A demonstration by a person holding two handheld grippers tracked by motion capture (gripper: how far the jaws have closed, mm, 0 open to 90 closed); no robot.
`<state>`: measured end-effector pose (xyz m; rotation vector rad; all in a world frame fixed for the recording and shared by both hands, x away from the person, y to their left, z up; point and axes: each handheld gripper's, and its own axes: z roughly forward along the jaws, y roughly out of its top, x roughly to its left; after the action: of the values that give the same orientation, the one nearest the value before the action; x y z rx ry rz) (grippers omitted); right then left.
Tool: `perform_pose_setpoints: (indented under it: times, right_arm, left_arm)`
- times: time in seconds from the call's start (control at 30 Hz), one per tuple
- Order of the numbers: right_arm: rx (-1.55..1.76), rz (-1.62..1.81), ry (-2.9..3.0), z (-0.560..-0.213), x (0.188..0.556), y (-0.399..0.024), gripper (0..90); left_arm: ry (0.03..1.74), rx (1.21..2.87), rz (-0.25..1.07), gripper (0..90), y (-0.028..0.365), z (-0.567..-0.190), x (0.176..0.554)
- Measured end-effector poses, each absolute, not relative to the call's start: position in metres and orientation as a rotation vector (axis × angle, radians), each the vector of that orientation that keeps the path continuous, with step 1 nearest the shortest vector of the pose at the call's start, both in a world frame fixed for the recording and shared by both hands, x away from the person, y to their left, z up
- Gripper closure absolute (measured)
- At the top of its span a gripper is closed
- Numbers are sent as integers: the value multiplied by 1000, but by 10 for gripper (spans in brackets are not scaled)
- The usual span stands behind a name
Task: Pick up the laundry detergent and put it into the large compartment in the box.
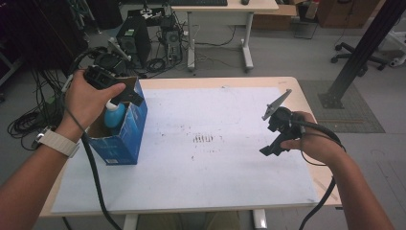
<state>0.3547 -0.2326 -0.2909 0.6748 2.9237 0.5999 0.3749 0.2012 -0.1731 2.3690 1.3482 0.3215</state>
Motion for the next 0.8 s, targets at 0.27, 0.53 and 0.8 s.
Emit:
perform_pose_setpoints:
  times: [0.27, 0.53, 0.8]
  right_arm:
    - [673, 605, 2922, -290, 354, -233, 88]
    - [674, 603, 2919, -289, 353, -233, 88]
    - [672, 607, 2917, -289, 353, -233, 88]
  left_arm:
    - [1306, 2402, 296, 113, 193, -173, 372]
    - [1262, 2445, 258, 117, 187, -173, 369]
    - [1215, 2502, 208, 117, 179, -173, 366]
